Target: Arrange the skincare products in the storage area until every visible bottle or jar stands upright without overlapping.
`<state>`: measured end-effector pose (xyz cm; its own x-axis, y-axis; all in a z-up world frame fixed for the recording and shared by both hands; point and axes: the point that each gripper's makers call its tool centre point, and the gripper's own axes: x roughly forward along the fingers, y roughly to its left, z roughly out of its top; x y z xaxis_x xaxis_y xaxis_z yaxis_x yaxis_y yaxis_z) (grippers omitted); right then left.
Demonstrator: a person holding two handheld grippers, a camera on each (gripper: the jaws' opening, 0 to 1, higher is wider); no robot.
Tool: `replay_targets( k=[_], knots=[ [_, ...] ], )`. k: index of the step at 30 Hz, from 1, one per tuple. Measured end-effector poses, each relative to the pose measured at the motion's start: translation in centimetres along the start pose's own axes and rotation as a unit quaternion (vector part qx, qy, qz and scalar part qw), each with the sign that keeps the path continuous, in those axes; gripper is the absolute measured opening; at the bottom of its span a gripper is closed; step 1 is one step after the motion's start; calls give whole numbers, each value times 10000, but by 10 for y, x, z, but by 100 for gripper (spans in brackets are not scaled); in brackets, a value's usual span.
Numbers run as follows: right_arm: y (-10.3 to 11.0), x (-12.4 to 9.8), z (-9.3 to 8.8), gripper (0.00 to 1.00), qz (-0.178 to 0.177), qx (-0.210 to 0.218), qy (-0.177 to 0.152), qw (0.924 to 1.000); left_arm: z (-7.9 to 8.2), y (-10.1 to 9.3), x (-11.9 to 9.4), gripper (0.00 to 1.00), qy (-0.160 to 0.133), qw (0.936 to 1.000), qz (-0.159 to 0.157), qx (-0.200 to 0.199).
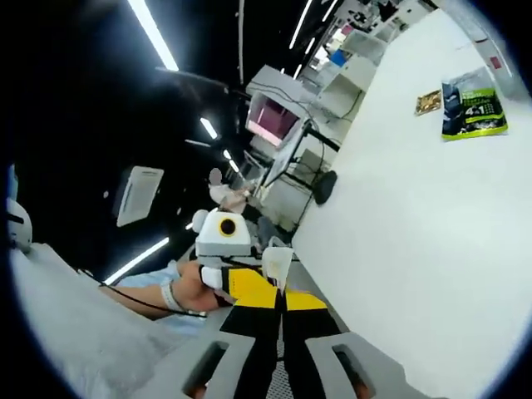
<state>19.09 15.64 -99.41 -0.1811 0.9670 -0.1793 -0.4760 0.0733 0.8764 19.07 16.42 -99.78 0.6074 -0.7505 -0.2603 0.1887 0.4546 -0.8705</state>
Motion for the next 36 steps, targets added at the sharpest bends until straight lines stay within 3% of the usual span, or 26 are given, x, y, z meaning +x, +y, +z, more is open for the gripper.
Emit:
replay_targets(
  k=[8,11,19,24,26,27,30,34,36],
  knots=[
    [3,-2,5,0,94,42,-211,9997,4,-2,-4,0,-53,9998,-143,-155],
    [0,-3,1,0,-20,-89,-99,9999,5,-2,-5,0,-105,9997,-126,-166],
    [2,-5,-1,0,39,42,-120,9999,8,-4,-6,0,-181,9995,-187,-196],
    [2,1,-8,15,-39,-71,-17,10000,14,-5,-9,0,-340,9989,-245,-217],
    [9,1,-11,0,147,-324,67,9993,14,-6,-9,0,-344,9987,-277,-246],
    [11,0,-6,0,76,-288,-78,9995,15,-4,-10,0,-387,9987,-244,-225],
    [11,-1,-3,0,134,-231,-113,9996,18,-8,-10,0,-453,9978,-348,-347],
    [14,-2,-7,0,202,-156,34,9997,17,-7,-10,1,-427,9979,-305,-390],
    [14,-2,-11,0,195,-180,171,9995,23,-3,-13,2,-607,9974,-174,-335]
  ],
)
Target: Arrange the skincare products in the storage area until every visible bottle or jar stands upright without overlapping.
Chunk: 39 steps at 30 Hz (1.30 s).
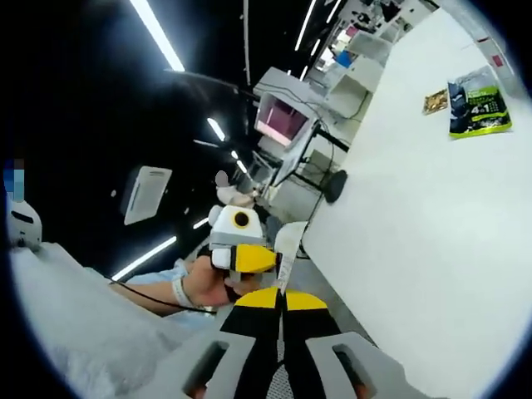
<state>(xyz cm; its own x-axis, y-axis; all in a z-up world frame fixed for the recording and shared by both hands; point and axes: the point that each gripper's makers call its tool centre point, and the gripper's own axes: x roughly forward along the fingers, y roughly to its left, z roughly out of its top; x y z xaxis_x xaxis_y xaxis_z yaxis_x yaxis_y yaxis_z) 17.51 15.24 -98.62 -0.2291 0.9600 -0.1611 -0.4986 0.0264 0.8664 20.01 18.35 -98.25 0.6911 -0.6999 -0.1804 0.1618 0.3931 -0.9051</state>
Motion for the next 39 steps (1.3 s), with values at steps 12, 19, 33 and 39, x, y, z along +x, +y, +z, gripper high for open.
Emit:
replay_targets(
  k=[12,19,33,39],
  knots=[
    [0,2,-2,0,-7,55,-94,9999,1,14,-3,0,-2,9968,517,618],
    [-13,-4,1,0,-239,374,-225,9988,7,8,-3,0,-148,9973,371,610],
    [-16,5,7,0,-442,34,-321,9985,-6,2,2,0,190,9980,126,598],
    [-21,5,10,0,-513,121,-389,9979,-4,3,0,0,152,9974,241,668]
  ],
)
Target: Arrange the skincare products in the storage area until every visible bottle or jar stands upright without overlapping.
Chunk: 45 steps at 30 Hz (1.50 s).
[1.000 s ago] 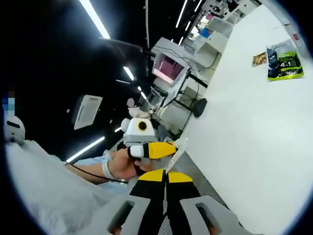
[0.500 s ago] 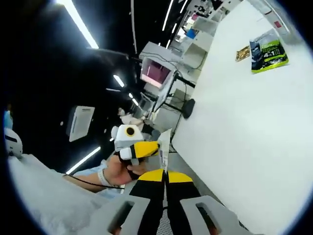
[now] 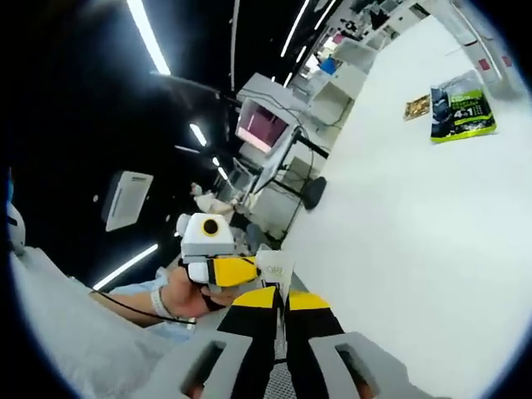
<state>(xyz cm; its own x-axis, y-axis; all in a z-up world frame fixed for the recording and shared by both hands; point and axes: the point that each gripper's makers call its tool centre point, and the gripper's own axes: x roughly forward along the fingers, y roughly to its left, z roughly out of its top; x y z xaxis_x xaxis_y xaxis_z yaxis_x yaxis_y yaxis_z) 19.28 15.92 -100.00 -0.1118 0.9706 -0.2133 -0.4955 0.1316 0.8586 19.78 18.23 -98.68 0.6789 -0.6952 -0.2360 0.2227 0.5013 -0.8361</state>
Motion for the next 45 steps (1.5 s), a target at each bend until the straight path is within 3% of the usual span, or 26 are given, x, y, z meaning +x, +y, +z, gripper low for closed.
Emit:
replay_targets(
  k=[6,15,20,25,28,31,35,37,38,40,42,43,44,45],
  knots=[
    [-6,-5,-5,1,-87,2,138,9999,7,7,-4,0,-186,9997,128,-89],
    [-11,-14,0,0,-67,376,-107,9992,11,15,-6,0,-286,9990,325,-137],
    [-9,-16,-2,0,-36,350,-5,9994,6,19,-3,0,-174,9982,462,-326],
    [-10,-19,4,0,62,665,-140,9977,-9,27,2,0,289,9957,864,188],
    [-12,-18,10,0,20,640,-198,9978,-11,27,3,3,357,9919,1060,608],
    [-16,-17,18,0,-19,636,-272,9976,-12,26,0,6,476,9887,1234,708],
    [-18,-15,23,0,-44,642,-311,9974,-6,35,-12,7,550,9764,1726,1173],
    [-20,-15,25,0,-64,637,-321,9974,-8,44,-23,7,923,9533,2134,1926],
    [-21,-14,27,0,-76,641,-318,9974,-10,51,-29,8,1199,9335,2375,2404],
    [-25,-13,31,0,-130,648,-330,9973,-15,58,-35,9,1449,9086,2580,2947],
    [-28,-12,36,0,-173,660,-367,9970,-25,58,-34,9,1592,9046,2490,3071],
    [-29,-10,41,0,-204,644,-396,9969,-30,59,-31,9,1524,9097,2449,2986],
    [-29,-8,44,0,-228,626,-423,9969,-32,61,-30,8,1515,9098,2486,2957],
    [-29,-7,48,0,-248,621,-451,9967,-36,66,-32,7,1675,9028,2619,2970]
  ],
)
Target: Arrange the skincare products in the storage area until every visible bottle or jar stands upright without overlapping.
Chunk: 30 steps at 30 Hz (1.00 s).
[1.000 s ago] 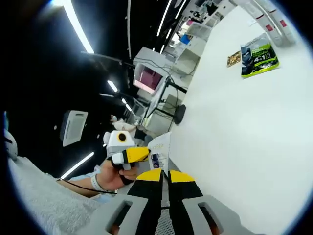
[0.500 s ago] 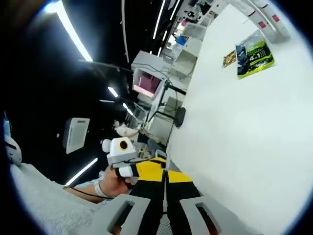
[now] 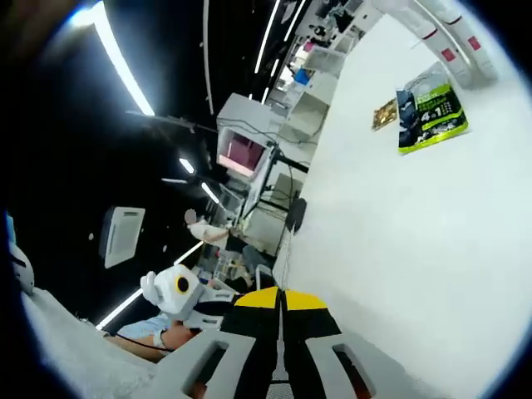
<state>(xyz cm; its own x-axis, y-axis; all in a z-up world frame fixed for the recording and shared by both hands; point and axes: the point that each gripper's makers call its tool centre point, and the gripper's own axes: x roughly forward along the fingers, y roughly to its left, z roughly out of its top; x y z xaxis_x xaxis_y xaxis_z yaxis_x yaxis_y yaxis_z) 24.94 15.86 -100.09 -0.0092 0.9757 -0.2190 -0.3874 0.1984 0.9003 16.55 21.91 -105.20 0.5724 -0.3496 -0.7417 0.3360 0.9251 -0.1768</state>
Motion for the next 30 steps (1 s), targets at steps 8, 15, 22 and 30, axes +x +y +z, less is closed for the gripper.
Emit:
replay_targets(
  k=[8,15,22,30],
  knots=[
    [3,22,47,0,-98,-162,-206,9996,-15,15,12,1,340,9962,525,599],
    [-7,36,94,0,-349,-232,-597,9973,-20,18,12,0,446,9947,630,677],
    [-11,49,119,0,-473,-45,-930,9945,-23,22,12,0,525,9936,719,695],
    [-29,57,132,0,-774,136,-1079,9911,-25,24,13,0,593,9927,755,727]
  ],
)
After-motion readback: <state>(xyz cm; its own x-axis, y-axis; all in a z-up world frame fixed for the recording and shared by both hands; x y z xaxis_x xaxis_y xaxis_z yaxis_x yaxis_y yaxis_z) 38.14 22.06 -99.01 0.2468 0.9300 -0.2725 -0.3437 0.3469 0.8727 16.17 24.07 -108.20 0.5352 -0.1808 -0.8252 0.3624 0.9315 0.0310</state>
